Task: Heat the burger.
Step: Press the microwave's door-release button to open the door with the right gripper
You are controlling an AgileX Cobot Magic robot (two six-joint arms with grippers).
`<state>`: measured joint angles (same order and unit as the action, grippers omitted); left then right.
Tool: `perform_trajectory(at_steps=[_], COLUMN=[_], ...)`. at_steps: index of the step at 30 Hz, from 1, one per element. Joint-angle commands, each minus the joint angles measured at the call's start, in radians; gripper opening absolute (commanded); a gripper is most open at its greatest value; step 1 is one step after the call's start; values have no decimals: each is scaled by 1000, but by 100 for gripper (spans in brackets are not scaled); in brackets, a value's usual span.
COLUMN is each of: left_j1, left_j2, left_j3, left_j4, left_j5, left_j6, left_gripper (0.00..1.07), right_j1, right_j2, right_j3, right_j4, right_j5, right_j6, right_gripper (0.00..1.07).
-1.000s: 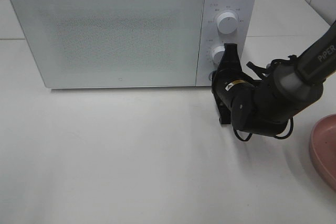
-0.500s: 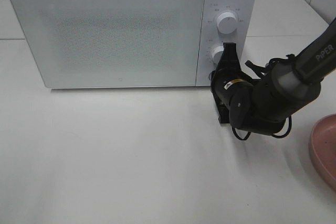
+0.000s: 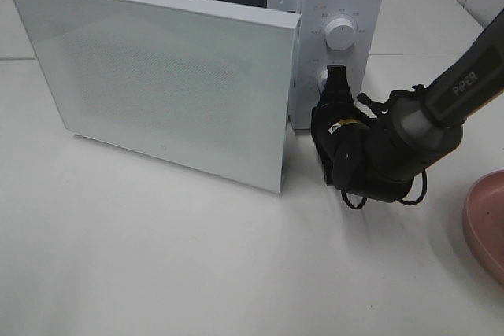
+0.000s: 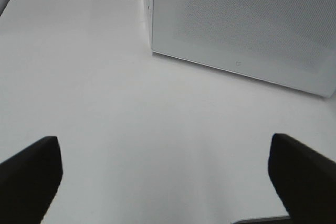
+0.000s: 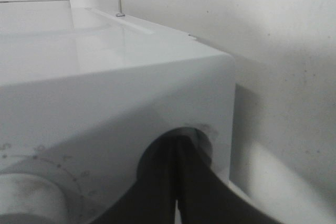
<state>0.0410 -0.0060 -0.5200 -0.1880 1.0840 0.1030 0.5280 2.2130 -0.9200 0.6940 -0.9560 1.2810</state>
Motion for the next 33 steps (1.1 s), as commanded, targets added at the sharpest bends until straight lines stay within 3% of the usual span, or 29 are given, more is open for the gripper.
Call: perform_trajectory(at_steps=[1,18,33], left_j1=[-2,-2,-2], left_j2=[-16,-16,-16], left_j3=[2,2,2], left_j4=[-1,-1,-1], left_j5=[-9,-9,-9], left_j6=[1,1,1], left_gripper=[100,100,100], right_j1=[-38,-34,-34], right_j2=[5,-2,-100], right_j3=[-77,-68,74], right_j4=[-54,-60,-88], right_j5=[-227,-127,56], right_j6=[-32,1,-37], right_gripper=[0,0,0])
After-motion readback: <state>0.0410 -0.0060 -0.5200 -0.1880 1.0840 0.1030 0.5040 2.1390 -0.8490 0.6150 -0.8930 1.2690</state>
